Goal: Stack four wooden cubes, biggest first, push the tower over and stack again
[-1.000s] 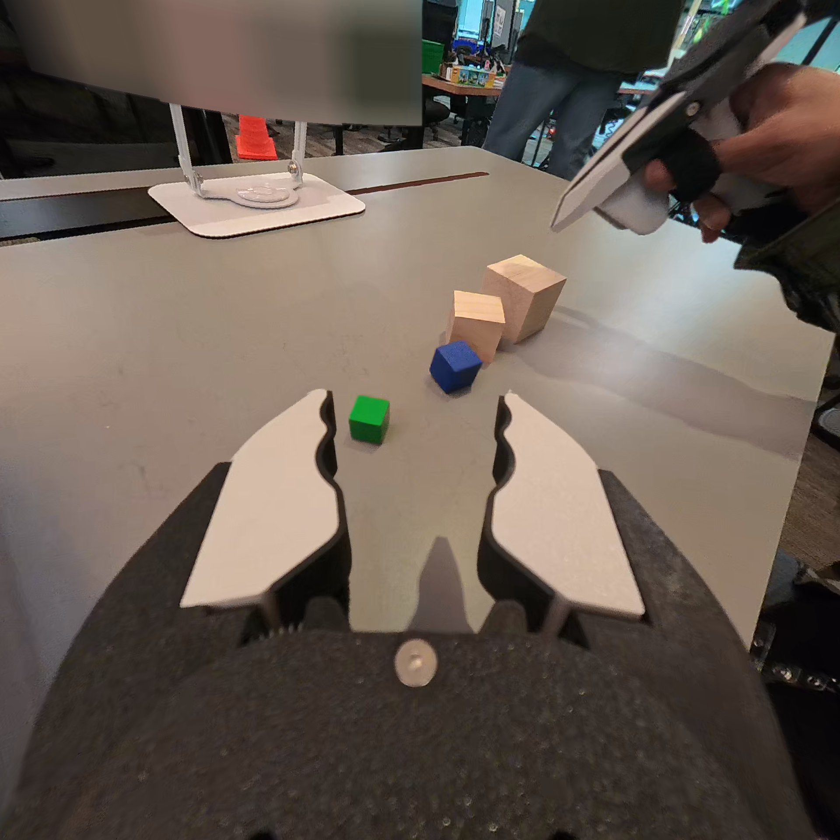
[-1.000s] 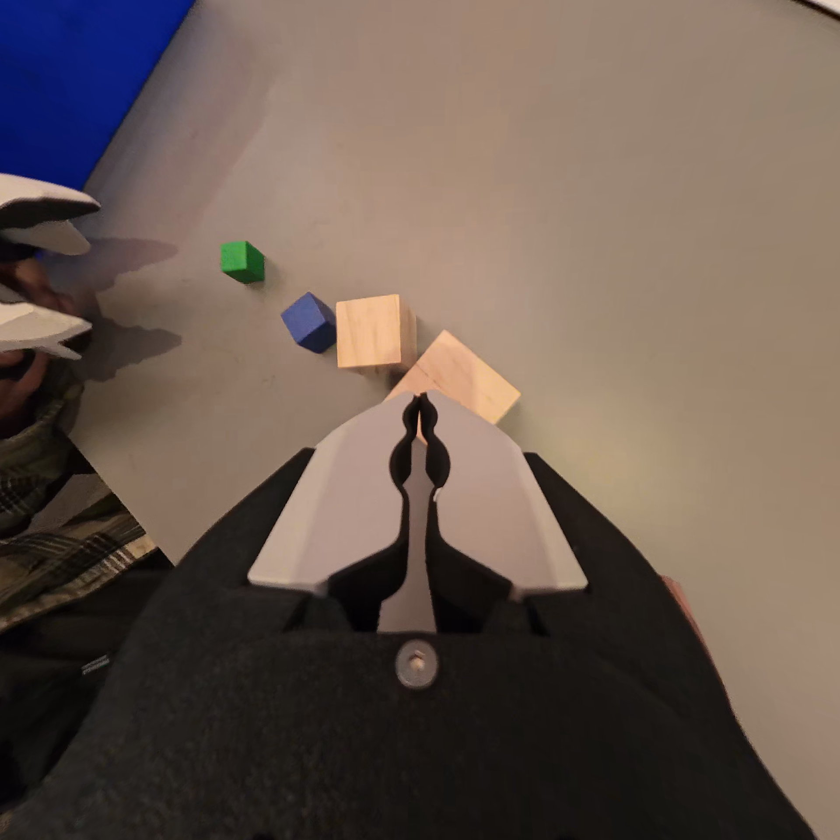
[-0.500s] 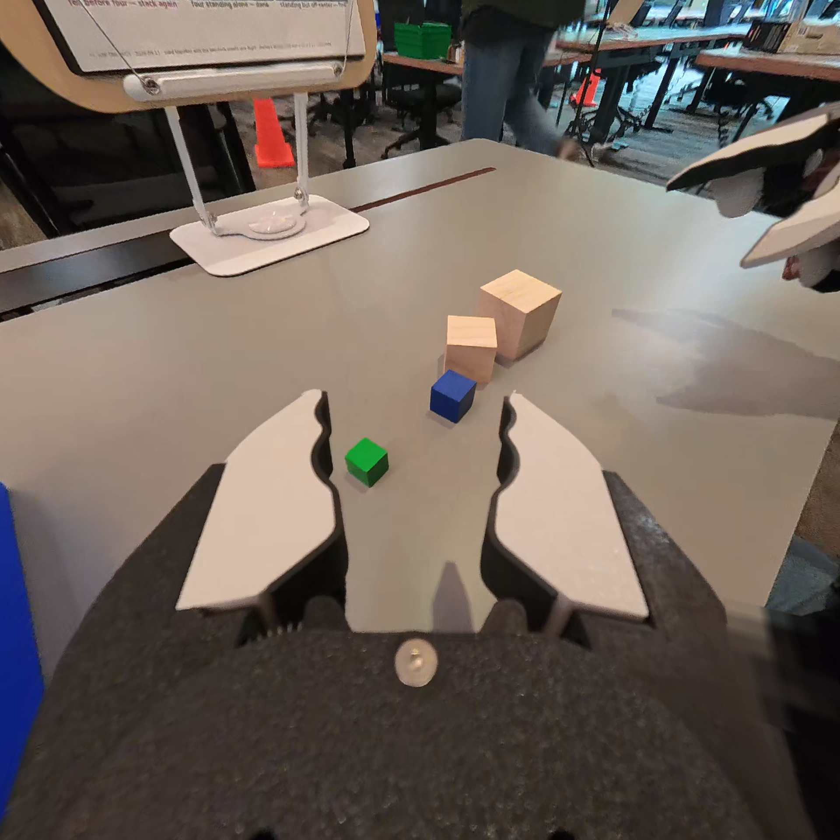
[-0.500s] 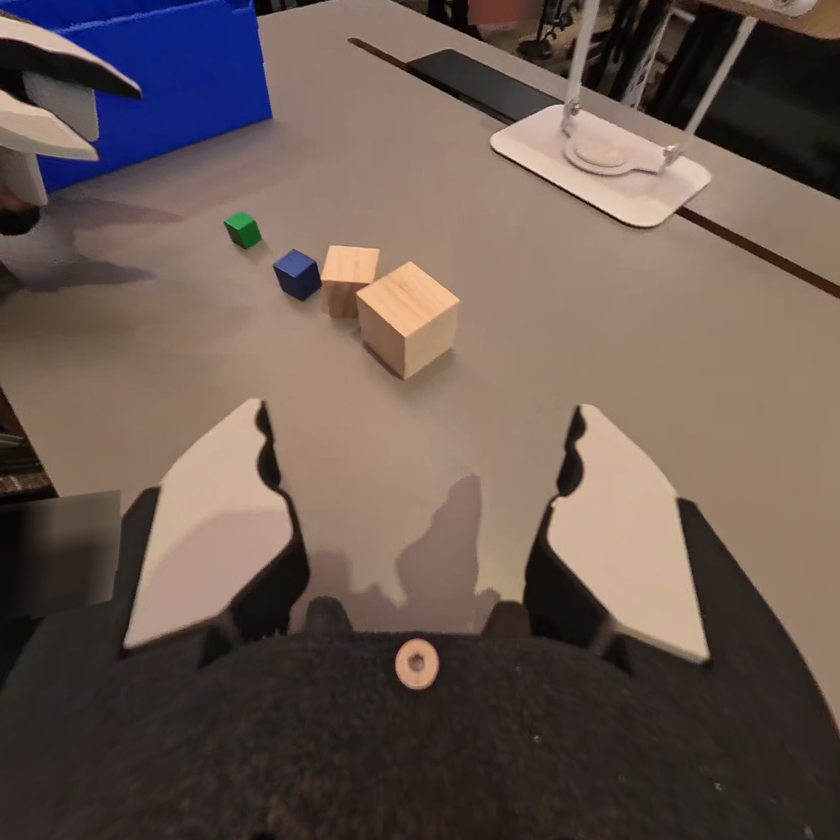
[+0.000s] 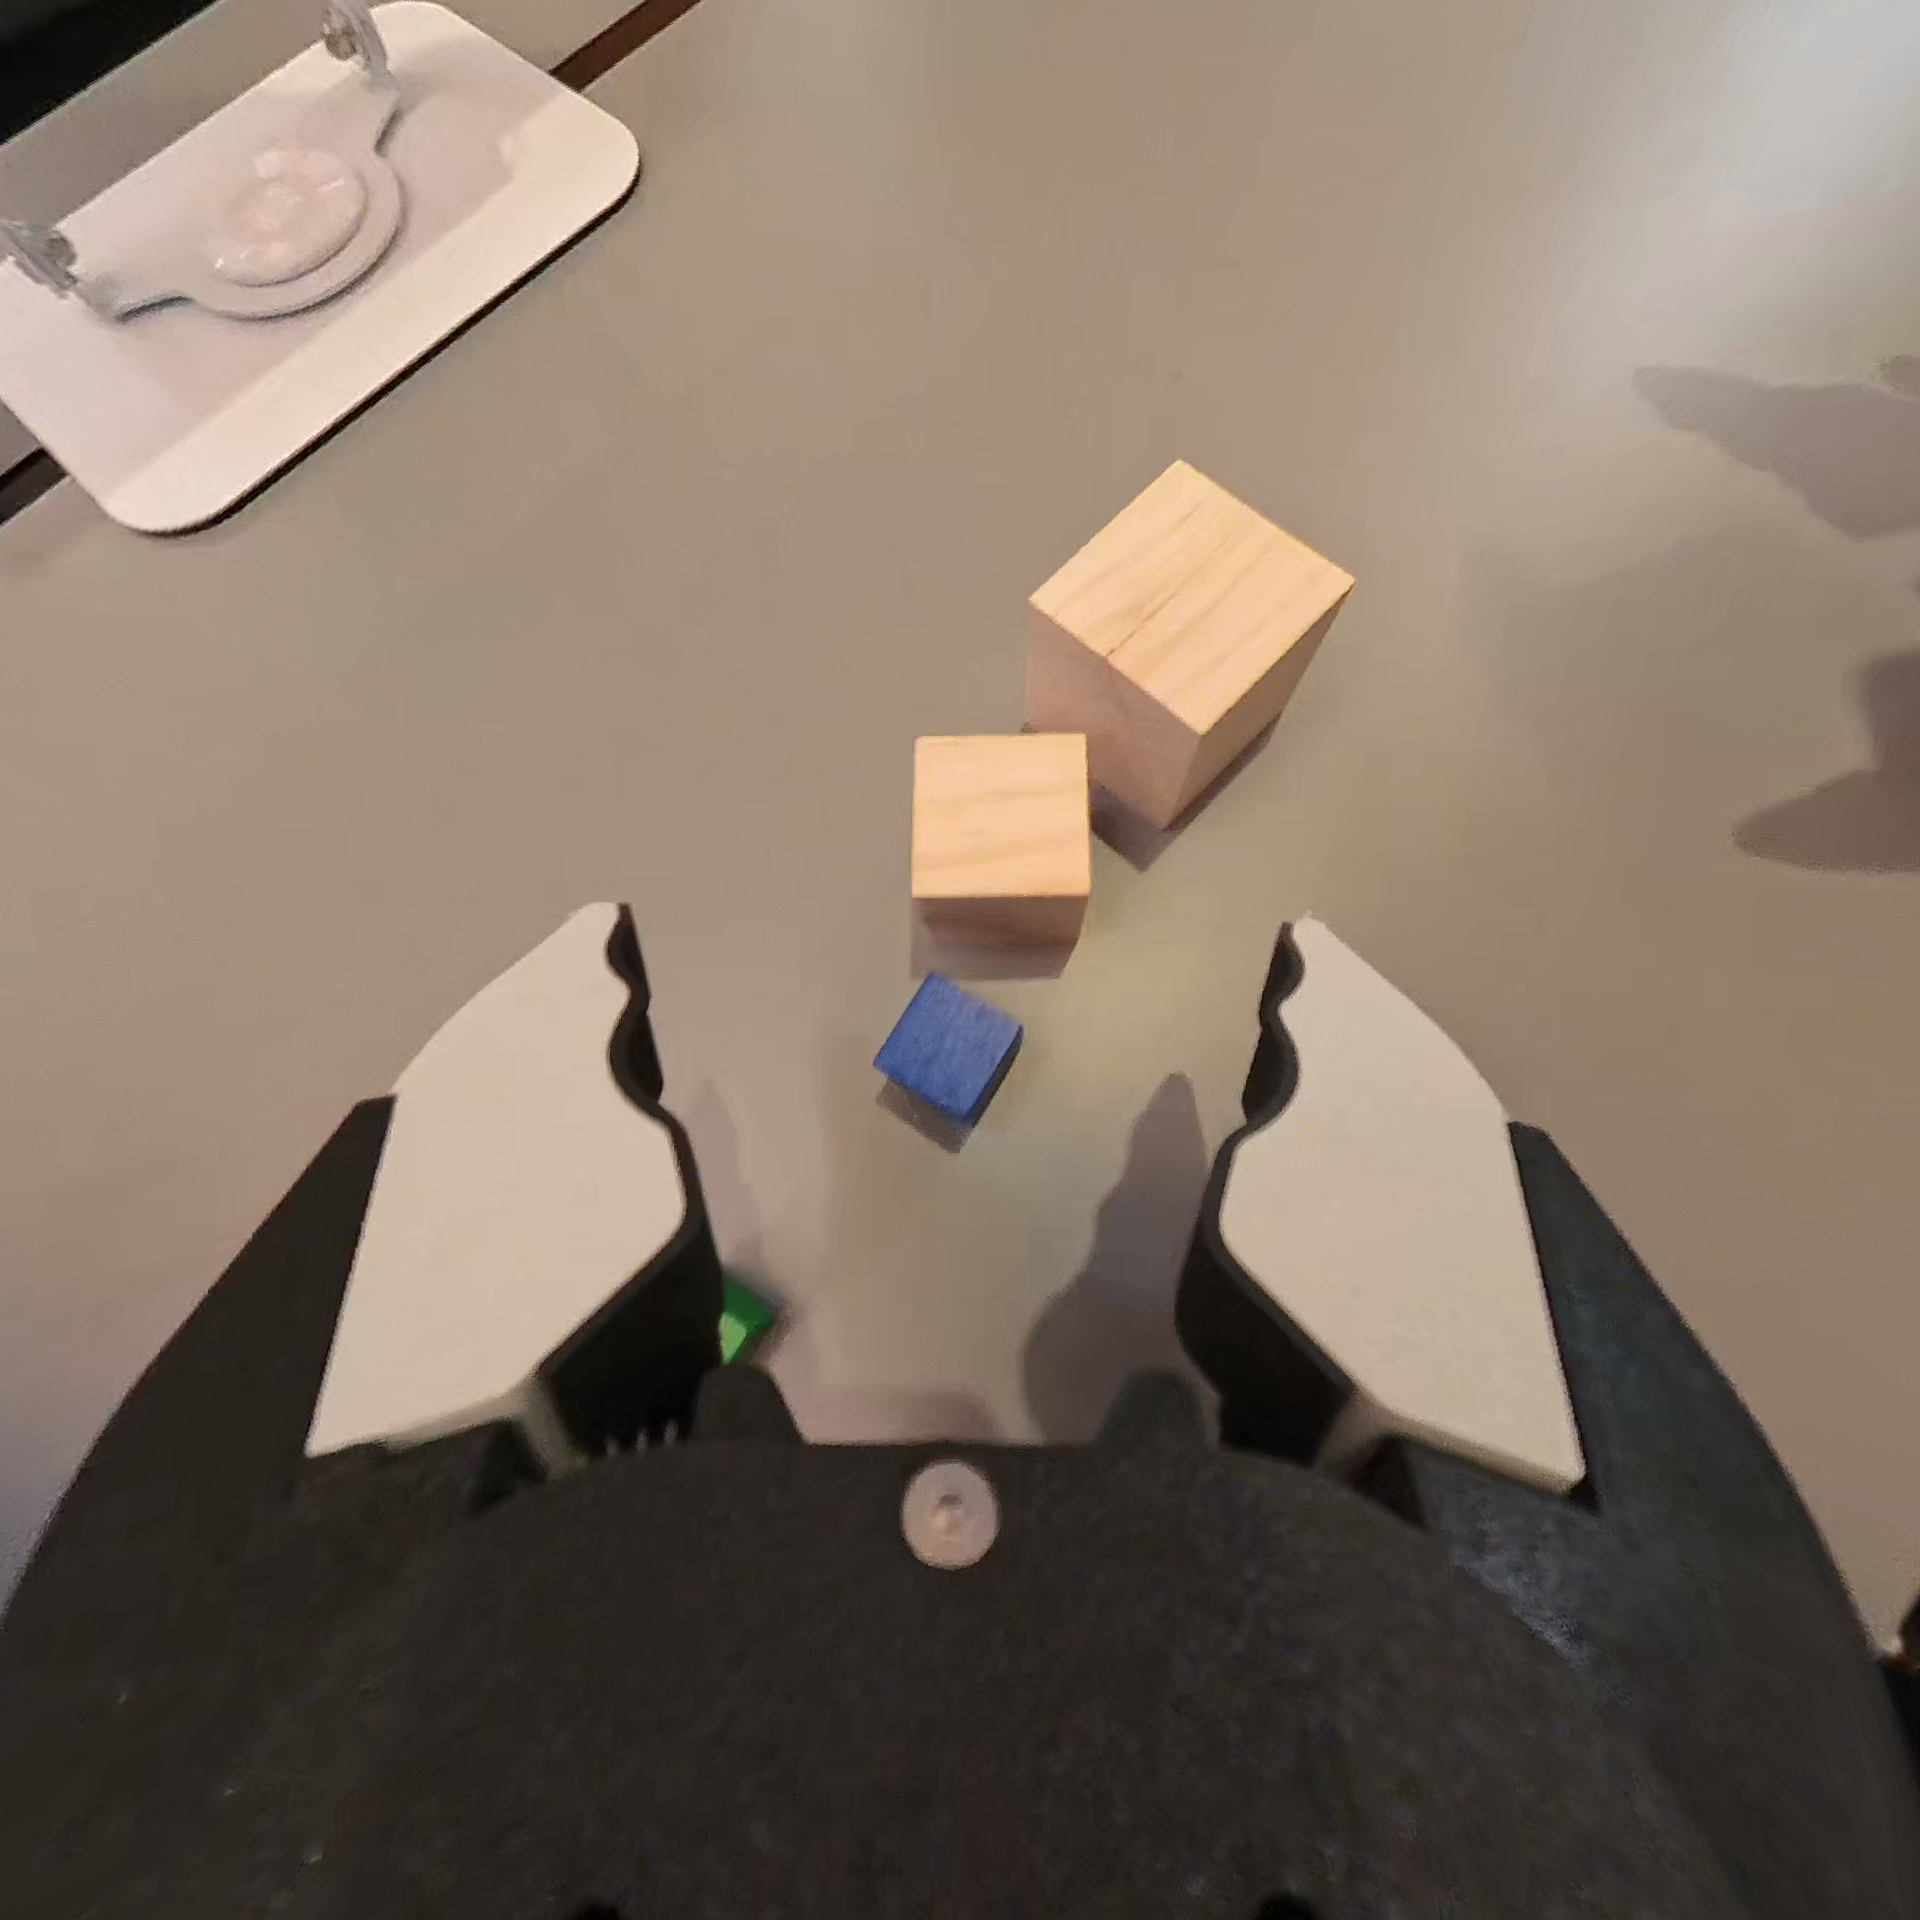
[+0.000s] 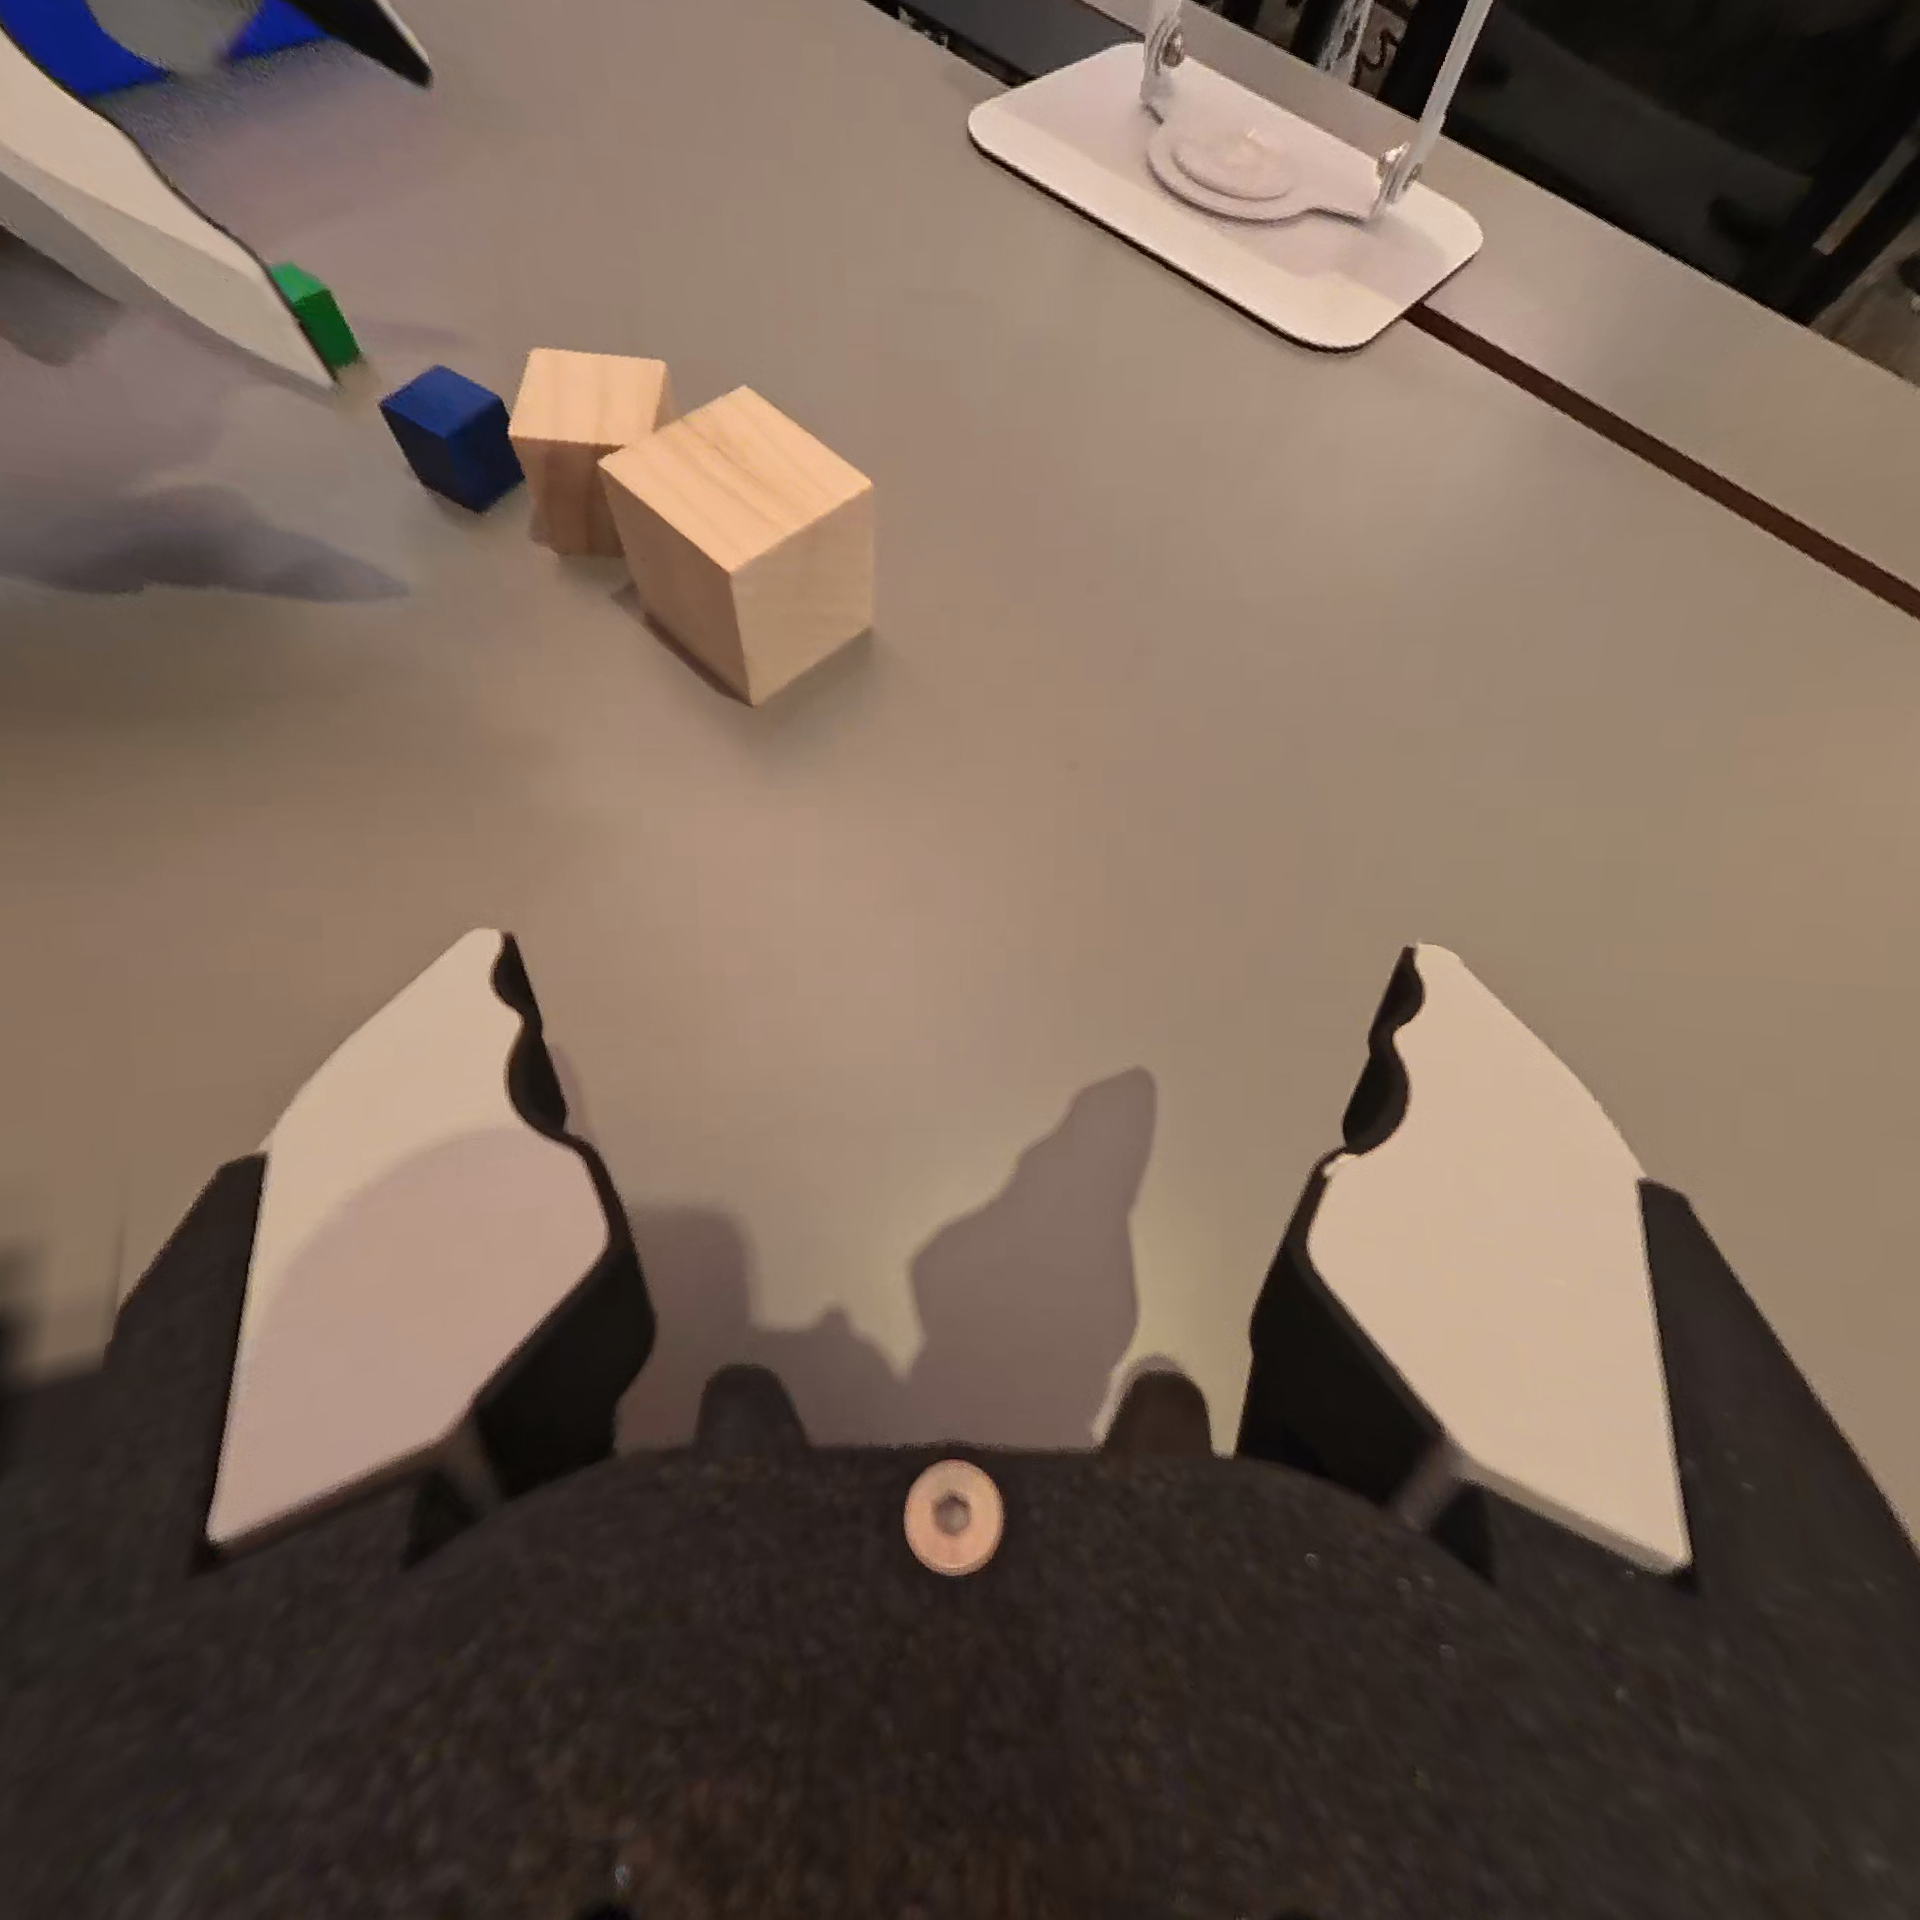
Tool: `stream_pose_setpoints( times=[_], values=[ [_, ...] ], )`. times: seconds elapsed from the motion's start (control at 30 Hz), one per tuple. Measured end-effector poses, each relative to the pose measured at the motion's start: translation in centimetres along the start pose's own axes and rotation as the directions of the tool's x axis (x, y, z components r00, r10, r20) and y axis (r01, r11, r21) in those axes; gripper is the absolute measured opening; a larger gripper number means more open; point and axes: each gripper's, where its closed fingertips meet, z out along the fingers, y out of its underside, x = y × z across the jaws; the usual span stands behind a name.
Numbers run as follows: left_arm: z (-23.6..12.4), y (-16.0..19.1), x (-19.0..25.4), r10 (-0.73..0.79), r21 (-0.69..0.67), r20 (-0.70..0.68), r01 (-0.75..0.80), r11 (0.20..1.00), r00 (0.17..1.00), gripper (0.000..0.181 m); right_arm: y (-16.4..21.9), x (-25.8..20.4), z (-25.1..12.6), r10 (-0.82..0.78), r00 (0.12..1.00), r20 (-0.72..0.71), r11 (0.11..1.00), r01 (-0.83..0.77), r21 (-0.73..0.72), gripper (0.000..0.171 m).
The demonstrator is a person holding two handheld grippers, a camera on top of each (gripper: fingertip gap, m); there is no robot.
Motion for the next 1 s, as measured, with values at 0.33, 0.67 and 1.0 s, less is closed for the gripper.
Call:
stream_pose_setpoints(
  times=[0.33,0.67,1.0],
  values=[
    [2.1,-0.4,0.7,0.007,-0.033,-0.006,-0.007,0.999,1.0,0.107,0.4,-0.4,0.1,0.013,0.999,0.04,1.0,-0.013,0.0,0.145],
    [2.4,0.4,1.0,0.084,-0.179,-0.087,-0.098,0.979,0.993,0.091,0.5,-0.9,0.0,0.02,0.997,0.069,1.0,-0.019,-0.005,0.141],
    [2.9,-0.2,1.7,0.117,-0.386,-0.209,-0.192,0.902,0.971,0.076,0.4,-1.4,-0.3,0.023,0.996,0.089,1.0,-0.022,-0.007,0.137]
  ],
)
